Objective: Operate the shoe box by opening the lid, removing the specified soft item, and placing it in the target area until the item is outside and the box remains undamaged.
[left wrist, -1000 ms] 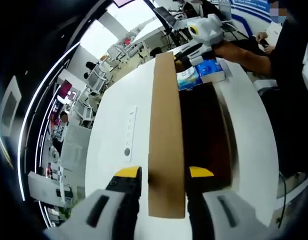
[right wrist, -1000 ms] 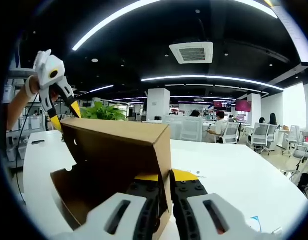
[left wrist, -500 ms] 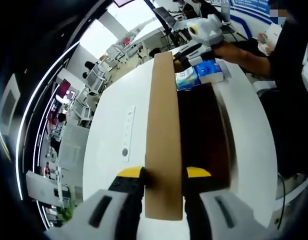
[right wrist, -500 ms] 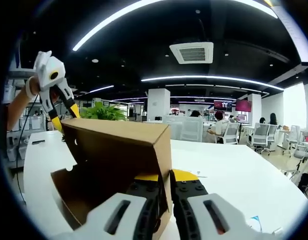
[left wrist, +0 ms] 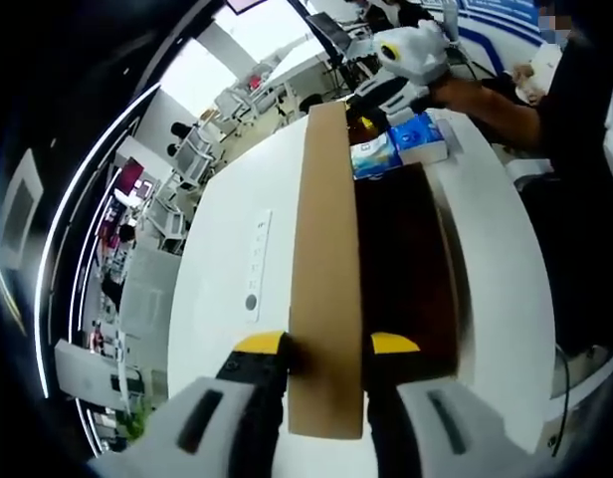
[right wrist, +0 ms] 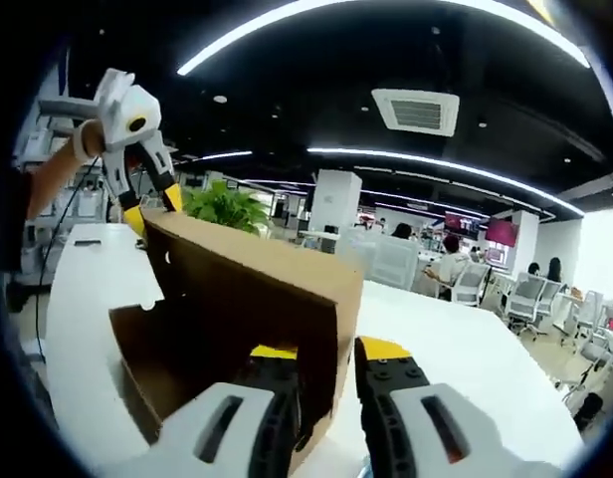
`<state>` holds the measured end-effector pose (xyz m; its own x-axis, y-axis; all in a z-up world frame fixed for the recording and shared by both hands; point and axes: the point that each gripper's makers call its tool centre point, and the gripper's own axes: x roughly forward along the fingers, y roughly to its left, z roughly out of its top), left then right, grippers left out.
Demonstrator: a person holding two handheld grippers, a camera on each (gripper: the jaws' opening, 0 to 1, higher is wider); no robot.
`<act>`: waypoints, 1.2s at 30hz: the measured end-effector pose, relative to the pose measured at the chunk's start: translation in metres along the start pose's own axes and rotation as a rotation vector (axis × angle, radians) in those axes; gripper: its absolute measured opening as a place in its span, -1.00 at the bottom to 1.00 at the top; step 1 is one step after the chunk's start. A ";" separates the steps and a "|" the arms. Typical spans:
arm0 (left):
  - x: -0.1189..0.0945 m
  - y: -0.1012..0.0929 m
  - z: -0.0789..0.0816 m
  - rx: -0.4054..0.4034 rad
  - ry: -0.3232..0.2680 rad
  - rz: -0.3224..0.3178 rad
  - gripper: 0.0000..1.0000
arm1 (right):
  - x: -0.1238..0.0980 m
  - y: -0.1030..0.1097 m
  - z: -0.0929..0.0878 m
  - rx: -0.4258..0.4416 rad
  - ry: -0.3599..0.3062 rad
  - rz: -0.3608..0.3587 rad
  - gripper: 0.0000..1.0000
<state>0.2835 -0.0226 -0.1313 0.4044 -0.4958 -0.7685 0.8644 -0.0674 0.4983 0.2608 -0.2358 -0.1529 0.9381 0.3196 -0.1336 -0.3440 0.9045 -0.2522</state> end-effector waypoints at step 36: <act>0.000 -0.007 -0.002 0.026 -0.004 0.019 -0.39 | 0.000 0.077 0.076 -0.713 0.262 0.423 -0.25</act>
<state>0.2782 -0.0206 -0.1349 0.4190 -0.5007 -0.7575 0.8486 -0.0807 0.5228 0.2376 -0.1451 -0.0992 0.7165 0.4342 -0.5459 -0.6871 0.3038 -0.6600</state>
